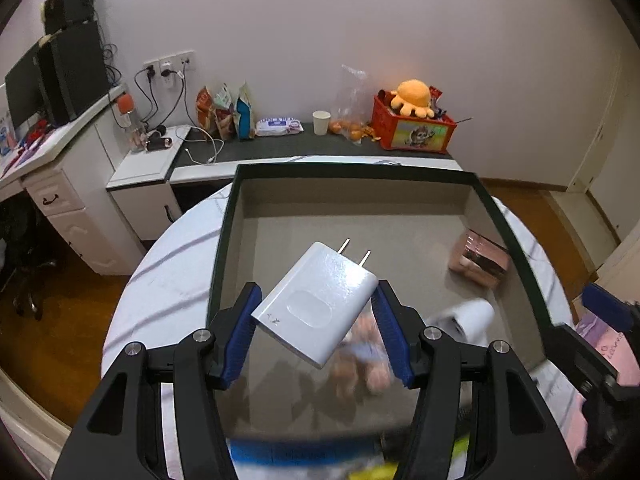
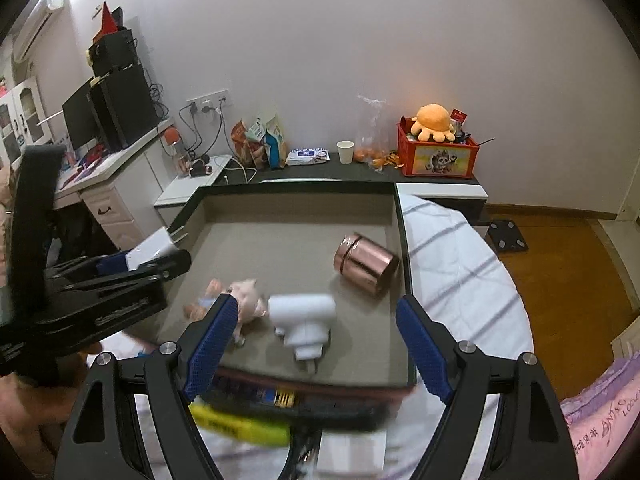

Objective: Organize rigid objects
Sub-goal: 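Carry the white charger with the left gripper into the box and release, then reach the right gripper to the black hair clip and close on it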

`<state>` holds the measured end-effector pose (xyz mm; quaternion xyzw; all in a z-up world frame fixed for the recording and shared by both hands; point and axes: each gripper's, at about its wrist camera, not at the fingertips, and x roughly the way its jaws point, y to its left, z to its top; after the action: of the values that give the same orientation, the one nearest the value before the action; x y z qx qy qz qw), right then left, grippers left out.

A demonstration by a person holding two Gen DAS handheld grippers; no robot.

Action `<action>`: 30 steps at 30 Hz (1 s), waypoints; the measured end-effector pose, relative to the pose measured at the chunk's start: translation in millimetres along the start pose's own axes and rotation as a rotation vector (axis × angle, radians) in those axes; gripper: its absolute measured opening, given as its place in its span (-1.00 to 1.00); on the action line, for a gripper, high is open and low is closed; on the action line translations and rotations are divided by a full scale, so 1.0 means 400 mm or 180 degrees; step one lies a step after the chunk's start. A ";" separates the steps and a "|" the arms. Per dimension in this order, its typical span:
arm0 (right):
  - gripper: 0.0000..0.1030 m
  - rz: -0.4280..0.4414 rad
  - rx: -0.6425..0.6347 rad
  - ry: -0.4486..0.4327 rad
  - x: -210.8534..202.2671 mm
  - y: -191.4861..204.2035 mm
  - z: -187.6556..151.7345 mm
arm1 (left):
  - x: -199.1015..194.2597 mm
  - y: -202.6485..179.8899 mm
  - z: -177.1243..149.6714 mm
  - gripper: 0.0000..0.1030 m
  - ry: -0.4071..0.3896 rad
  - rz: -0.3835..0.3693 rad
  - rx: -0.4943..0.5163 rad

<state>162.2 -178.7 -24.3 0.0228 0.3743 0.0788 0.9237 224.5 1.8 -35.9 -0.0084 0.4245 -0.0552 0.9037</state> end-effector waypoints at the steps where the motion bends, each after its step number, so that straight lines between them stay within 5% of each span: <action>1: 0.61 -0.0004 0.0019 0.0007 0.010 -0.007 0.006 | 0.024 0.000 0.011 0.13 0.0043 0.0003 0.0000; 9: 0.61 -0.0036 0.0111 0.0120 0.058 -0.041 0.008 | 0.157 -0.006 0.025 0.16 0.0394 0.0123 0.0051; 12: 0.61 -0.0033 0.0099 0.0152 0.065 -0.039 0.003 | 0.167 -0.010 0.019 0.44 0.0425 0.0238 0.0075; 16: 0.61 -0.0014 0.0072 0.0182 0.066 -0.031 -0.007 | 0.137 -0.012 0.026 0.90 0.0249 0.0317 0.0086; 24: 0.61 -0.0060 0.0071 0.0104 0.010 -0.025 -0.020 | 0.010 -0.002 0.002 0.91 -0.0034 0.0227 -0.0013; 30: 0.61 -0.0097 0.0042 0.0069 -0.045 -0.006 -0.052 | -0.127 0.022 -0.097 0.97 -0.0273 0.0294 -0.0172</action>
<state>135.3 -184.4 -27.1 0.0224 0.3851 0.0625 0.9205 163.2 17.4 -22.2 -0.0155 0.3867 -0.0016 0.9221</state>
